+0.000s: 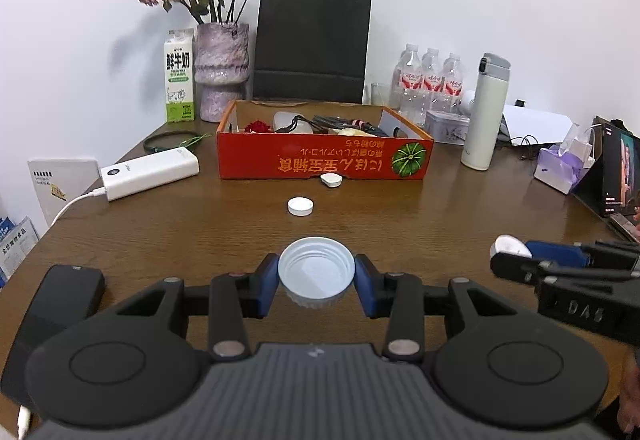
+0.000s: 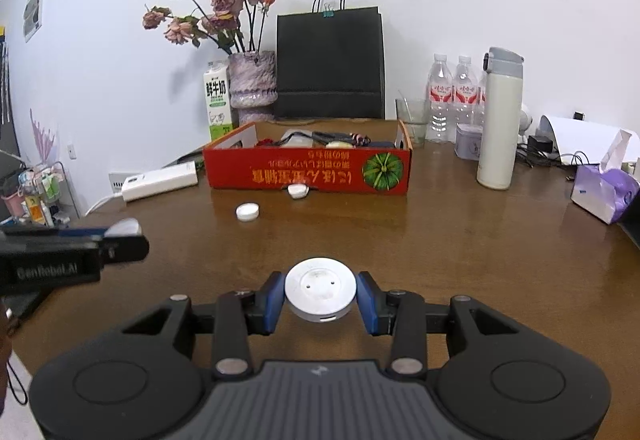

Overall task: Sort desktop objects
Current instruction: 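Carry the cap and white disc into the box and open both tools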

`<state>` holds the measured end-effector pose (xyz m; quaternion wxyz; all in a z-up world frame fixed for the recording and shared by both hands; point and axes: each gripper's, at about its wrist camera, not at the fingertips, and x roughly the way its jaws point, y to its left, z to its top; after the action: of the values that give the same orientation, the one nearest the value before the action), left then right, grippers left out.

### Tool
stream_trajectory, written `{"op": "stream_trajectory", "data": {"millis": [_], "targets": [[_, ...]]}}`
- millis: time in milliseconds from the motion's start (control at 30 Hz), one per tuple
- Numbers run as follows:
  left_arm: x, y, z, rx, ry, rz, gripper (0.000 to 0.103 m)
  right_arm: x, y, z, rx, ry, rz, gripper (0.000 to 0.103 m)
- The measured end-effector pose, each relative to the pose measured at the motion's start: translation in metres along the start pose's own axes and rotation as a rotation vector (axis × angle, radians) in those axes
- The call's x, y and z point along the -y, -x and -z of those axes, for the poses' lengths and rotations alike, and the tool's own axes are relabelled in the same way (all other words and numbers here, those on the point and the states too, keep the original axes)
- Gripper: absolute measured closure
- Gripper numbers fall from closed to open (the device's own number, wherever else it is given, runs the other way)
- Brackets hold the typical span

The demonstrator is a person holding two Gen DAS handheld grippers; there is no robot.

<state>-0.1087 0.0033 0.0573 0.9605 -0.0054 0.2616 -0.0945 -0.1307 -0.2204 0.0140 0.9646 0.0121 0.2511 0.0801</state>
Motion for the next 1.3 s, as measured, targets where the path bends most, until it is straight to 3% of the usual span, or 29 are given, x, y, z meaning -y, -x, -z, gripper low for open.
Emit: {"op": "stream_trajectory", "data": {"millis": [133, 433, 500, 600, 733, 967, 1167, 1300], "targets": [[-0.008, -0.019, -0.031, 0.015, -0.030, 0.011, 0.062, 0.004, -0.018, -0.028, 0.018, 0.007, -0.032, 0.065], [-0.046, -0.092, -0.142, 0.032, -0.038, 0.084, 0.062, -0.002, -0.093, -0.126, 0.099, 0.085, -0.073, 0.065], [-0.054, -0.119, -0.164, 0.002, -0.028, 0.081, 0.062, -0.003, -0.119, -0.149, 0.087, 0.095, -0.095, 0.065], [-0.064, -0.166, -0.189, -0.089, 0.022, 0.134, 0.062, 0.000, -0.166, -0.181, 0.026, 0.076, -0.133, 0.065], [-0.061, -0.225, -0.193, -0.160, 0.002, 0.068, 0.062, 0.008, -0.235, -0.202, -0.087, 0.020, -0.158, 0.065], [-0.069, -0.301, -0.183, -0.268, 0.040, 0.013, 0.062, 0.021, -0.327, -0.198, -0.289, -0.083, -0.177, 0.065], [-0.077, -0.323, -0.181, -0.285, 0.061, -0.008, 0.061, 0.022, -0.358, -0.189, -0.347, -0.139, -0.161, 0.065], [-0.078, -0.316, -0.185, -0.264, 0.042, 0.003, 0.052, 0.024, -0.354, -0.189, -0.335, -0.154, -0.173, 0.063]]}}
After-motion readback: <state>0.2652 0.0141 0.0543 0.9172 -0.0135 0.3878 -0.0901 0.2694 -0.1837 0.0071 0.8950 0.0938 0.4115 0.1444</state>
